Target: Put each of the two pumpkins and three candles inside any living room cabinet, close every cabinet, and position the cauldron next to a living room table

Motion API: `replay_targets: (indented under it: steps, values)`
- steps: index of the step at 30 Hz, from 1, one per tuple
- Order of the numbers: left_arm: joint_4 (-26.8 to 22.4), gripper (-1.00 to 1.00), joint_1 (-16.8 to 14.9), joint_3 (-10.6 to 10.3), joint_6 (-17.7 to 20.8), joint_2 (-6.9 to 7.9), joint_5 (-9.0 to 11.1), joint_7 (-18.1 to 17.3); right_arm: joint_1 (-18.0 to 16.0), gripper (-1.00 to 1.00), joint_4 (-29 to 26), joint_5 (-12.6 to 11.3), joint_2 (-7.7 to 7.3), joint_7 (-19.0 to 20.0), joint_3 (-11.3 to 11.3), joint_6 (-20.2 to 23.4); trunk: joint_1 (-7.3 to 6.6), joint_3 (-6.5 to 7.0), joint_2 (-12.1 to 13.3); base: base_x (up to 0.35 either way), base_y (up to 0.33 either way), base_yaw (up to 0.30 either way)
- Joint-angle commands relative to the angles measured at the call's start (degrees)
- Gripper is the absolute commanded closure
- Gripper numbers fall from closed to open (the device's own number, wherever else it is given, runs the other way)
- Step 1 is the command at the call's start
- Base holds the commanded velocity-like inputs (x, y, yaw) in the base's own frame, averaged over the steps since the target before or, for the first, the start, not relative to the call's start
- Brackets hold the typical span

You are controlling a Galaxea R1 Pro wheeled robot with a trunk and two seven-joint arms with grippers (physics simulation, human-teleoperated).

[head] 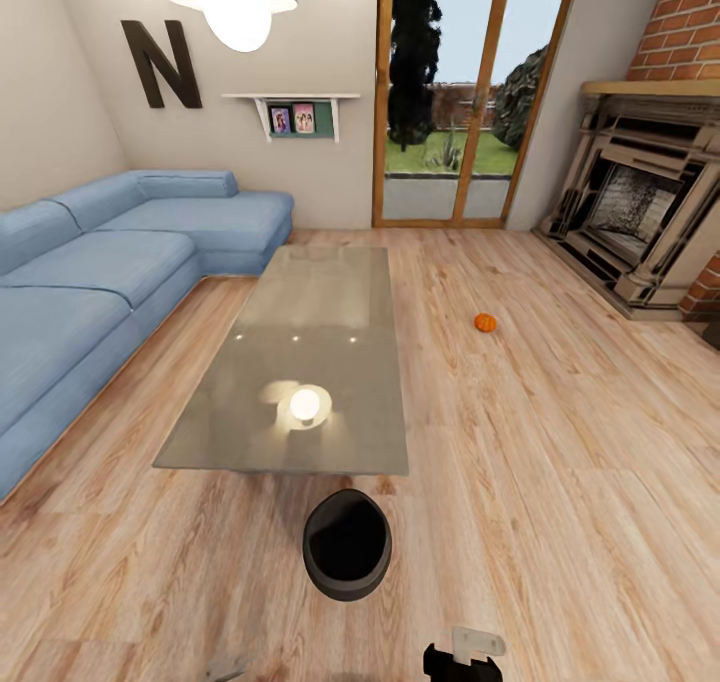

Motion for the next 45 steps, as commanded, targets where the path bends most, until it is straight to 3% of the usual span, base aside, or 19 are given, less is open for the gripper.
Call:
replay_targets:
  steps: [1, 14, 29, 45]
  values:
    - [0.4, -1.00, 0.0, -0.5, -0.3, 0.01, 0.6, 0.3, 0.0, -1.00, 0.1, -0.6, -0.04, -0.2, 0.5, -0.4, -0.23, 0.14, 0.4, 0.000, 0.000, 0.000]
    - [1.3, -1.00, 0.0, -0.8, -2.9, -0.07, 0.6, 0.2, 0.0, -1.00, 0.7, -0.6, -0.06, -0.2, 0.7, -0.7, -3.09, 2.67, 5.6, 0.000, 0.000, 0.000]
    - [1.3, -1.00, 0.0, -0.7, -3.2, -0.35, 0.6, -0.3, 0.0, -1.00, 0.7, -0.7, 0.41, -0.1, 0.8, -0.8, -3.09, 2.66, 5.6, 0.000, 0.000, -0.007]
    - [1.3, -1.00, 0.0, -0.8, -4.5, 0.00, 0.4, -0.4, 0.0, -1.00, 1.0, -0.7, 0.36, -0.1, 0.7, -0.8, -3.09, 1.92, 5.6, -0.025, 0.000, -0.216]
